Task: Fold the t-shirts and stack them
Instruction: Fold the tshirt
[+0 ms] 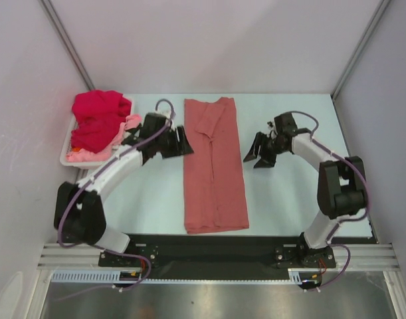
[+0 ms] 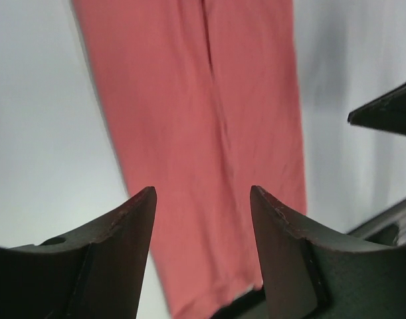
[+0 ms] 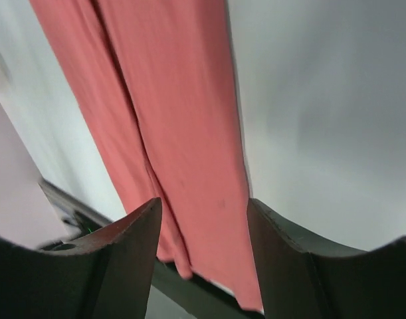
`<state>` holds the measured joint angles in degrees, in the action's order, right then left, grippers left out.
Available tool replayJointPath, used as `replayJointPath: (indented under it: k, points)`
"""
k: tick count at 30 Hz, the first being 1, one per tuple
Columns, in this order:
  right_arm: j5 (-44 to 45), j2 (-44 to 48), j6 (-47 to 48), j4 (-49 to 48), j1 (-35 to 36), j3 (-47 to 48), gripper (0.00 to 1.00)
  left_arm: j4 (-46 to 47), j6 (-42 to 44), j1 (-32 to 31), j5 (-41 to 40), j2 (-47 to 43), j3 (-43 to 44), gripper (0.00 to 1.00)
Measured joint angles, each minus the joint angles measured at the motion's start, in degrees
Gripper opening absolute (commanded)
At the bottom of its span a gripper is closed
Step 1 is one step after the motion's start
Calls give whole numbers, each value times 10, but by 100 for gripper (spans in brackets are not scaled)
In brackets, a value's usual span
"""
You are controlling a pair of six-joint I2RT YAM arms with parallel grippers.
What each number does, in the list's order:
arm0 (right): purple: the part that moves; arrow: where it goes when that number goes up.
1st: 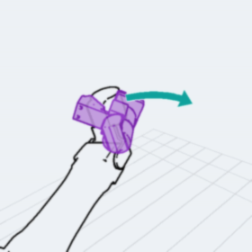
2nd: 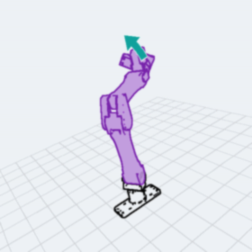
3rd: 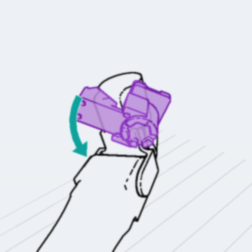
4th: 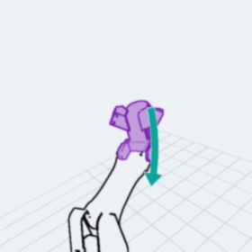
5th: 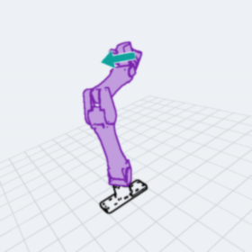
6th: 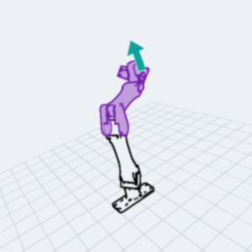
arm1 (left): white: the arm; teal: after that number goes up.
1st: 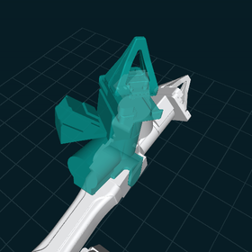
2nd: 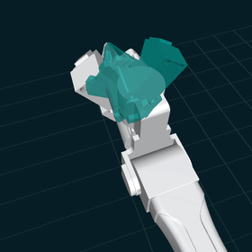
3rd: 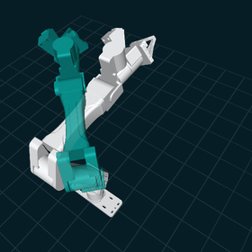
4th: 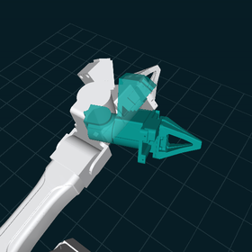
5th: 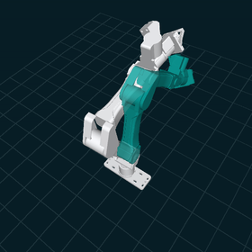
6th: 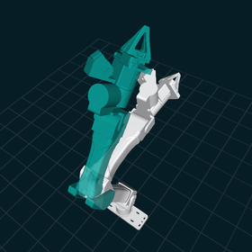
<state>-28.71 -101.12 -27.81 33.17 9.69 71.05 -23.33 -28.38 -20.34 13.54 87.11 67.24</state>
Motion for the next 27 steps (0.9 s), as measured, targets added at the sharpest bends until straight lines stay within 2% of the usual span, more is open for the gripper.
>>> replayJointPath:
  k: [4, 7, 10, 14, 19, 22, 23, 27]
  points:
    - [-6, 103, -10, -35, 57, -167, 63, -42, -19, -49, -3, -134, -152, 66]
    - [-12, 170, -33, -42, 87, -263, 65, -61, -52, -74, -2, -211, -239, 72]
    - [-22, 224, -49, -52, 99, -324, 64, -61, -89, -93, 13, -240, -315, 75]
    - [-30, 271, -68, -68, 103, -381, 64, -39, -132, -102, 48, -230, -395, 69]
    - [-40, 303, -90, -86, 108, -433, 63, -20, -174, -115, 75, -254, -433, 63]
    - [-48, 303, -102, -101, 111, -450, 62, -13, -184, -119, 78, -258, -441, 57]
    - [-51, 303, -106, -106, 113, -455, 62, -10, -188, -120, 80, -256, -443, 52]
    - [-54, 303, -115, -118, 117, -459, 61, -1, -199, -129, 90, -252, -456, 49]
